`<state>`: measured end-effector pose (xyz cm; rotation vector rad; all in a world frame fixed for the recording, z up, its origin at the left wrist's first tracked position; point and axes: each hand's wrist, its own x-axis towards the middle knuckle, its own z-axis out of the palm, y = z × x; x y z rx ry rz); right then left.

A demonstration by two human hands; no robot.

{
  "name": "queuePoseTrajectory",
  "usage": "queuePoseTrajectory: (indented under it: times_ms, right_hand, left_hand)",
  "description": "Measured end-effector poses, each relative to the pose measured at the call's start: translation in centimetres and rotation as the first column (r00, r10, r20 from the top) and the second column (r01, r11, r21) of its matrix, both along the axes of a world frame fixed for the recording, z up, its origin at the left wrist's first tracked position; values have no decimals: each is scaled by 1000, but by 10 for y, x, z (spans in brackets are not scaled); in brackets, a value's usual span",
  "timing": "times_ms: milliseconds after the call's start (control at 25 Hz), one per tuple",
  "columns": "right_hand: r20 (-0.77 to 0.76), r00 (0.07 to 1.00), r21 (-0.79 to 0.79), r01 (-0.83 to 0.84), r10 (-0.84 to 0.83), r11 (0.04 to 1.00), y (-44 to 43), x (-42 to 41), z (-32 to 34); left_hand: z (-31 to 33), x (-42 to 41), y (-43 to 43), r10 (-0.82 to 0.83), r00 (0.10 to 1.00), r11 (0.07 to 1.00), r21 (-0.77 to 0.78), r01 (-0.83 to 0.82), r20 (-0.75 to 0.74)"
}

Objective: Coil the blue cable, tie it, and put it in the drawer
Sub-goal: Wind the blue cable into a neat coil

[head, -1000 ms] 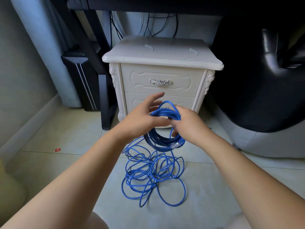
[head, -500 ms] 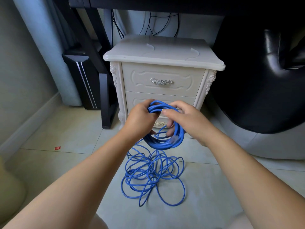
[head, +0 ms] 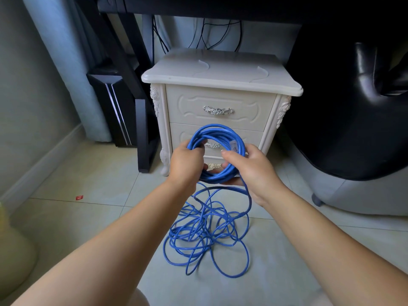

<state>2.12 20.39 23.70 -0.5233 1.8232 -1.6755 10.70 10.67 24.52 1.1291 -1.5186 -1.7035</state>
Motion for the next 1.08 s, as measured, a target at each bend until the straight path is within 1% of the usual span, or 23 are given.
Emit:
queuePoseTrajectory:
  times_ms: [40,80,160,200,320,440,520,560,600,680,760,800,880,920,960,1000,1040,1080]
  right_hand:
    - [-8,1000,-7,4,-4,1000,-1,-1,0]
    - [-56,998,11,7,-7,1000,-2,-1,-1]
    - [-227,973,71,49,-32,996,-4,1,-3]
    - [-265,963,68,71,-51,995,-5,2,-5]
    - [-192,971,-2,146,-144,989,-7,1,-4]
    - [-134,980,-16,144,-144,990,-5,-6,-3]
    - [-114,989,-18,92,-94,996,-2,-13,-1]
    - [-140,988,-5,69,-69,998,-1,-18,-1]
    - [-203,978,20,52,-47,998,1,-23,0]
    - [-372,928,101,13,26,995,4,-26,3]
    - [-521,841,219,-32,144,975,5,-22,4]
    - [-574,791,282,-52,212,958,5,-18,3]
    - [-623,710,389,-84,329,917,4,-12,4]
    - [-634,679,428,-90,370,899,4,-10,6]
    - [-655,639,460,-84,402,884,4,-9,8]
    - [-678,598,487,-70,428,870,5,-8,10]
    - [-693,570,500,-62,442,864,5,-7,12]
    - [-699,564,491,-67,439,868,6,-5,13]
  left_hand:
    - [0,0,1,-1,1000,1000,-15,1,4]
    - [0,0,1,2,1000,999,-32,-2,0]
    - [1,1,2,2,1000,997,-84,-3,-15]
    - [2,2,3,-3,1000,993,-121,0,-21]
    - [4,1,11,-31,999,979,-201,23,-38]
    - [4,2,18,-83,996,974,-217,72,-42]
    - [1,5,15,-109,994,961,-253,109,15]
    - [0,7,12,-126,989,948,-283,142,72]
    - [0,8,9,-145,980,934,-307,180,133]
    - [2,10,3,-173,962,900,-362,242,213]
    - [8,10,-2,-200,948,825,-480,299,247]
    - [11,10,-4,-226,932,753,-557,351,282]
    - [13,10,-7,-284,870,559,-668,491,402]
    - [13,10,-7,-293,837,473,-691,547,463]
    - [11,10,-7,-284,814,420,-697,580,507]
    - [9,9,-8,-265,805,401,-699,592,530]
    - [8,8,-9,-244,803,406,-695,593,543]
    - [6,7,-9,-231,805,427,-686,589,547]
